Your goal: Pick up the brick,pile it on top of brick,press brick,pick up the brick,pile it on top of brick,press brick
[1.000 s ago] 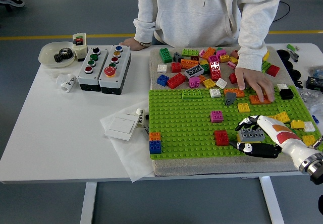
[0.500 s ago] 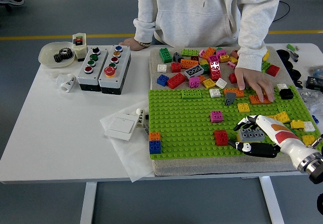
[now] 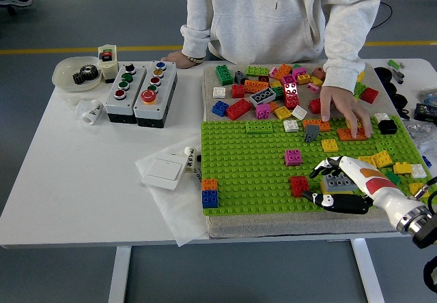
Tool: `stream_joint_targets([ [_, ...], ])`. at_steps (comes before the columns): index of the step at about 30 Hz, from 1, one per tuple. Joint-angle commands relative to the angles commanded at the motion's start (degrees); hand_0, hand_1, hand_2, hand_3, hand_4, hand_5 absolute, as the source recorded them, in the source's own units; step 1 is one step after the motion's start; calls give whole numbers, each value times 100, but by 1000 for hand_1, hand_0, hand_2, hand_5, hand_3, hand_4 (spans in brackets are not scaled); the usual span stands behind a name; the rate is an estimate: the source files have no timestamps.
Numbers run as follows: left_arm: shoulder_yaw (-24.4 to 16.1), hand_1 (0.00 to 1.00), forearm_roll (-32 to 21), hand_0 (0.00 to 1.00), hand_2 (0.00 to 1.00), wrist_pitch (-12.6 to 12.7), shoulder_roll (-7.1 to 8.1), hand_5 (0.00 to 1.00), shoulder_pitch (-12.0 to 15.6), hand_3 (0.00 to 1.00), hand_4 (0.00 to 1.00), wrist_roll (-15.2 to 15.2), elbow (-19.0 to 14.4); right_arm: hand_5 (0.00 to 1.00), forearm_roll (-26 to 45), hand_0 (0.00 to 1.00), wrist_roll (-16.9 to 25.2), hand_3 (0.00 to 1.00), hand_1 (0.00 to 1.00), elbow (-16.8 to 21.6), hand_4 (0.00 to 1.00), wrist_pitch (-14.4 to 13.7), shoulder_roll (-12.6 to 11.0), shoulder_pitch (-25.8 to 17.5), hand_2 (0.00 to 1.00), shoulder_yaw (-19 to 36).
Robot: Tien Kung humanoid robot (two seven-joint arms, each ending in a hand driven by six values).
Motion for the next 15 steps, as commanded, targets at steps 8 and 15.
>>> stream_joint_targets([
  [8, 20, 791, -18, 779, 833, 0, -3, 675, 0, 621, 652, 4, 0, 640, 3, 654, 16, 560, 656, 0, 879, 13, 78, 41, 698, -126],
  [15, -8, 791, 18, 778, 834, -2, -2, 673, -1, 621, 653, 5, 0, 640, -69, 653, -26, 560, 656, 0, 879, 12, 24, 3, 698, 93],
])
